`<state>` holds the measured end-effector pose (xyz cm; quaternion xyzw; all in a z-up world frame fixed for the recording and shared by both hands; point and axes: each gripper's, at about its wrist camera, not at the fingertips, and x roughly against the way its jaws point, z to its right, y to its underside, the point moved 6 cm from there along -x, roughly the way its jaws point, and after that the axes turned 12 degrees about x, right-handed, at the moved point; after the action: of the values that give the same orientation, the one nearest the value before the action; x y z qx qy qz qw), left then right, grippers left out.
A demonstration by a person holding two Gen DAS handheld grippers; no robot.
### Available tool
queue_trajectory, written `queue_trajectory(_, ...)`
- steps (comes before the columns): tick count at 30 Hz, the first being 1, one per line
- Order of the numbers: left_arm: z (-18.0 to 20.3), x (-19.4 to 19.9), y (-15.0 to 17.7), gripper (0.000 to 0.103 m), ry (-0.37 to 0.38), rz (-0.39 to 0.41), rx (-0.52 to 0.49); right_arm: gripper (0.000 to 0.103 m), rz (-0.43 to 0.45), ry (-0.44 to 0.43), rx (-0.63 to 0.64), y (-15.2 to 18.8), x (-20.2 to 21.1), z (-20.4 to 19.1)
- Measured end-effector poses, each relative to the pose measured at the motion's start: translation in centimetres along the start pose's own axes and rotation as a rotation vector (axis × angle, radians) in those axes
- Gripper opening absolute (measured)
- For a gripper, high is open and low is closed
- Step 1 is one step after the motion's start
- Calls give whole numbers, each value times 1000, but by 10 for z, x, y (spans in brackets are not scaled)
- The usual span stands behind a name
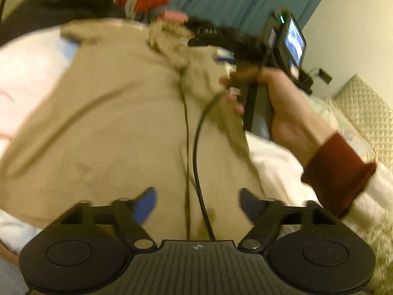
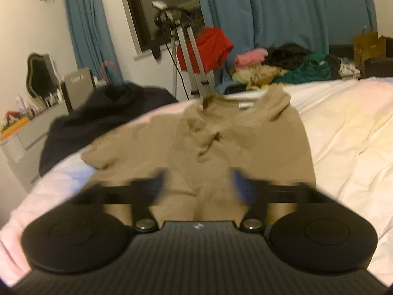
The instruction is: Fold clothes
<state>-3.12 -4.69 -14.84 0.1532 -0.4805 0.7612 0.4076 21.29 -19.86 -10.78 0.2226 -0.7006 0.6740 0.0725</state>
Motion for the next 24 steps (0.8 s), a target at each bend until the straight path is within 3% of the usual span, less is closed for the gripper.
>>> queue_trajectory(9, 16, 67, -17, 101, -25, 242, -124, 94, 77, 95, -14, -12, 90, 4)
queue_trajectory(24, 65, 131, -75, 103, -101, 390, -171, 94, 188, 144, -63, -31, 241, -30)
